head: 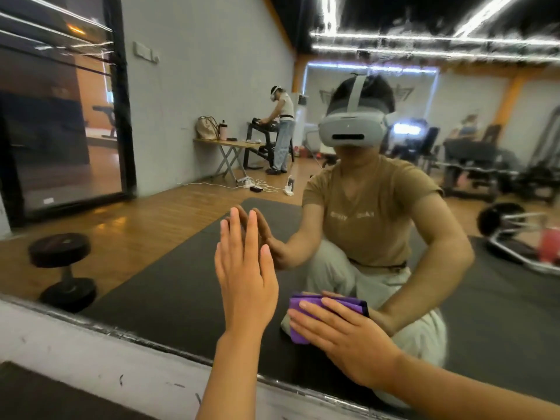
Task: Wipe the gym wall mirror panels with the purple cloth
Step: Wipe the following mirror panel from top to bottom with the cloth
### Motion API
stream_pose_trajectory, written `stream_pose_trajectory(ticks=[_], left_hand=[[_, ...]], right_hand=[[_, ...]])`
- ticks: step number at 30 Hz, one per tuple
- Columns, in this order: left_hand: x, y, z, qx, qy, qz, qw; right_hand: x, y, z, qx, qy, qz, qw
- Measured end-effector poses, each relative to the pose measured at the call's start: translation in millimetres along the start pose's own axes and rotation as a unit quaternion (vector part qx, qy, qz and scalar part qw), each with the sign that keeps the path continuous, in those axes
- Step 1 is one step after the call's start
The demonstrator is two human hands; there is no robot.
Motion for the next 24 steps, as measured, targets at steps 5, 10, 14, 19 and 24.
stream_pose_trajectory(ticks=[5, 10, 14, 19, 24], left_hand=[[1, -8, 2, -0.015, -0.035, 0.008, 0.999], [4, -7, 2, -0.021, -0.064, -0.002, 0.998], [13, -16, 3, -0.054, -0.066, 0.014, 0.996], [16, -36, 5, -0.004, -0.066, 0.005, 0.998], [16, -41, 6, -0.017, -0.075, -0.012, 0.997]], right_hand=[[3, 6, 2, 0.024, -0.009, -0.001, 1.0], [109, 107, 49, -0.121, 0.181, 0.049, 0.975], [175, 184, 71, -0.251, 0.275, 0.046, 0.927], [163, 163, 85, -0.245, 0.288, 0.047, 0.925], [69, 64, 69, -0.058, 0.086, 0.007, 0.995]])
Point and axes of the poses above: each hand's wrist, its own z-axis towards the middle knuckle, its own x-axis out of the back of the hand, y = z × x, the point moved 7 cm from there along z, towards the middle knuckle, and after that the axes turned 14 degrees about z, right-handed, at the moved point
